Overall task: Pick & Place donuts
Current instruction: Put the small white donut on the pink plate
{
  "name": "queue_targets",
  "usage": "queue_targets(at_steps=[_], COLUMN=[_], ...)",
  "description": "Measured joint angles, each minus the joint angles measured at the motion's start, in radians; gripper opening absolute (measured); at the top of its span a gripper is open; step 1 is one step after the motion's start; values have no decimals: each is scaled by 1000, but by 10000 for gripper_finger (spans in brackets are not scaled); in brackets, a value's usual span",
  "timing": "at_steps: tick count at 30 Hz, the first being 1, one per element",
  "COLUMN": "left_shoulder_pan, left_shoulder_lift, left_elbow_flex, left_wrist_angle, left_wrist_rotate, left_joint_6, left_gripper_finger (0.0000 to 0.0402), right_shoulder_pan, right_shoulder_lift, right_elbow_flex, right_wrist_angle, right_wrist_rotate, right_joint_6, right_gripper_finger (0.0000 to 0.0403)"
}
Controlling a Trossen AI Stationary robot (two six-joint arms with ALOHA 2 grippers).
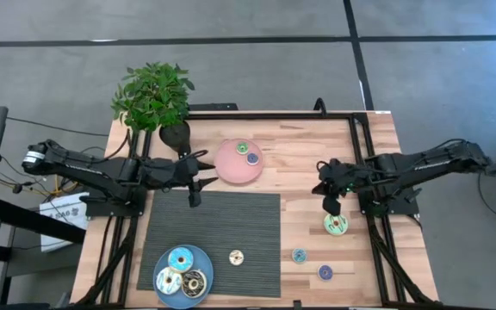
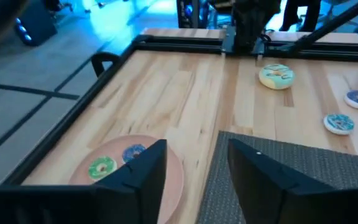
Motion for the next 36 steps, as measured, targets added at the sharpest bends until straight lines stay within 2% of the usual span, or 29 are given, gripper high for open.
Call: queue_targets(at_steps=[4, 9, 15, 19, 25, 29, 32, 36], left_shoulder_pan=[-12, -61, -137, -187, -272, -305, -311, -302], left_shoulder_lift=[14, 96, 280, 421, 646, 784, 861, 925], left_elbow_flex=[1, 47, 239, 402, 638, 799, 884, 934], left_wrist_angle=[53, -5, -189, -355, -541, -700, -799, -853], left_wrist_rotate=[23, 66, 6, -20, -44, 7, 75, 143], left_joint_6=[39, 71, 72, 37, -75, -180, -329, -594], left_gripper_finger=[177, 178, 178, 178, 178, 178, 178, 178], right_shoulder_pan=[36, 68, 118, 163, 235, 304, 352, 400], right_shoulder_lift=[-15, -22, -22, -22, -22, -22, -22, -22], right_elbow_flex=[1, 1, 1, 1, 1, 1, 1, 1], right_wrist_angle=[5, 4, -7, -35, -60, -89, -120, -130], right_wrist_rotate=[87, 119, 134, 192, 207, 206, 207, 212], right_joint_6=[35, 90, 108, 109, 109, 109, 109, 109], right_gripper_finger=[2, 3, 1, 1, 1, 0, 0, 0])
